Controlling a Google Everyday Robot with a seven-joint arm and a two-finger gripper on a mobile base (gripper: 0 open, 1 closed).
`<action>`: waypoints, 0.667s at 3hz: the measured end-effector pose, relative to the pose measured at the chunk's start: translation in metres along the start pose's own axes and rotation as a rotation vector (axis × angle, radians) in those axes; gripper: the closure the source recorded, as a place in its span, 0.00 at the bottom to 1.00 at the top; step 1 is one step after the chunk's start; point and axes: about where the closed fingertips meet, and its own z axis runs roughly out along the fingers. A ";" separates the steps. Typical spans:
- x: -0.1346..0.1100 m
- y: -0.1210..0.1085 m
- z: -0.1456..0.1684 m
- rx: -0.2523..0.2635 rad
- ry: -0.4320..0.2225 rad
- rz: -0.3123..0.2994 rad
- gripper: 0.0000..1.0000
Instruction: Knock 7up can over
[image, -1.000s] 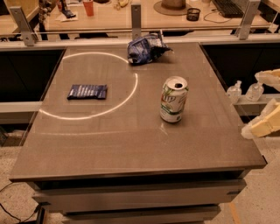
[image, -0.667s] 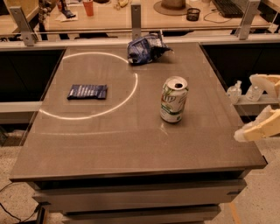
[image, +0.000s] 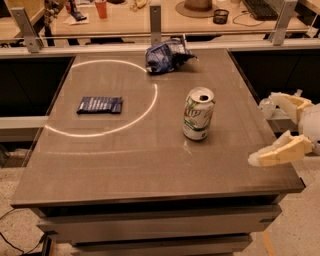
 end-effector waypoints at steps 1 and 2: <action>-0.003 -0.006 0.016 0.012 -0.085 0.040 0.00; -0.003 -0.006 0.016 0.011 -0.086 0.040 0.00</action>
Offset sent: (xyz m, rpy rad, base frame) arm 0.0225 0.0137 0.0004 0.1056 -0.0155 -0.0065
